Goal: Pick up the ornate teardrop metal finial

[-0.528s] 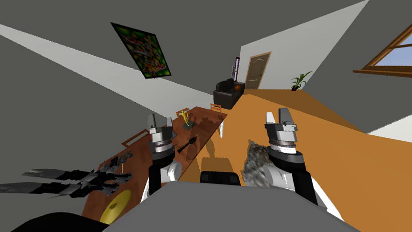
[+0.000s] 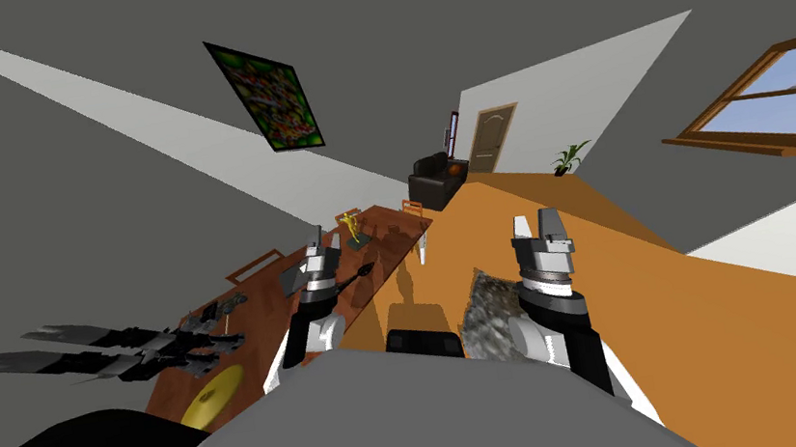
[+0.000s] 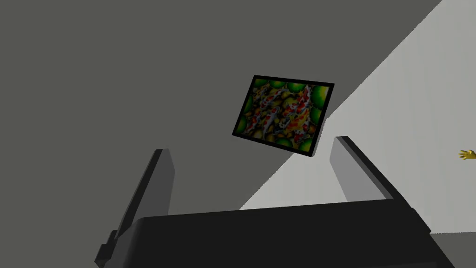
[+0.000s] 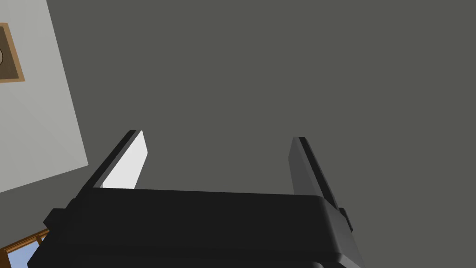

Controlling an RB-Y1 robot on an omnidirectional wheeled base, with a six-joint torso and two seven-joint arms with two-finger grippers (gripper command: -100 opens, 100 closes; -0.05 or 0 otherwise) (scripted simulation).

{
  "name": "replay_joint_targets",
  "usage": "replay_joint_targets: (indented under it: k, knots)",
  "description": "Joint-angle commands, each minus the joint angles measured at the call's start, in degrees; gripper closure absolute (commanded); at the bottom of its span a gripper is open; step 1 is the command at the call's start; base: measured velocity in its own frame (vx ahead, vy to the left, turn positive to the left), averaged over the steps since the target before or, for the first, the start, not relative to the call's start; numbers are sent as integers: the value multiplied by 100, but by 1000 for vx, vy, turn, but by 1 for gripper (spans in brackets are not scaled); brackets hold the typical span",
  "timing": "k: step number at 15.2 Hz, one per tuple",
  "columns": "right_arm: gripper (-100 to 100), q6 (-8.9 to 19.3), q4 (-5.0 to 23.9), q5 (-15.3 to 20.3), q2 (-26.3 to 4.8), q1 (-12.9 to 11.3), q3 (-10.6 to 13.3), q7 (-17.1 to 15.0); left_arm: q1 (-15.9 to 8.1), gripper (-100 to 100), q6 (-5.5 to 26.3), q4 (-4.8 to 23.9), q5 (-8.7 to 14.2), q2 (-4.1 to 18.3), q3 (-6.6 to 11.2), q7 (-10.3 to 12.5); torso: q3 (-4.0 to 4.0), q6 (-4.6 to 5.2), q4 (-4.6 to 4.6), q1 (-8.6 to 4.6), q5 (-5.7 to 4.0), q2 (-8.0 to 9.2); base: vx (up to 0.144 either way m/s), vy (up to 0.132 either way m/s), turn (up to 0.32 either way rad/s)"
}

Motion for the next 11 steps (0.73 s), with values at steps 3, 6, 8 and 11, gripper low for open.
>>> replay_joint_targets:
  k: [3, 6, 8, 11]
  knots:
    - [0, 0, 0, 0, 0, 0, 0, 0, -73, -100, 412, 318, 188, 302, 62, 34, -6, 0, -2, 10, 2, -9, 17, -51, -15]
    - [0, 0, 0, 0, -1, 0, -1, 0, -128, -100, 756, 696, 431, 611, 160, 87, -5, -1, -2, 34, 7, -7, 14, -17, -14]
    - [0, 0, 0, 0, -1, 1, -1, 0, -159, -100, 1012, 882, 566, 763, 214, 116, -6, 0, -2, 25, 6, -10, 40, -46, -45]
    - [0, 0, 0, 0, -1, 1, -1, 0, -192, -100, 1355, 1130, 709, 914, 272, 147, -13, 0, -5, 23, 5, -22, 48, -48, -47]
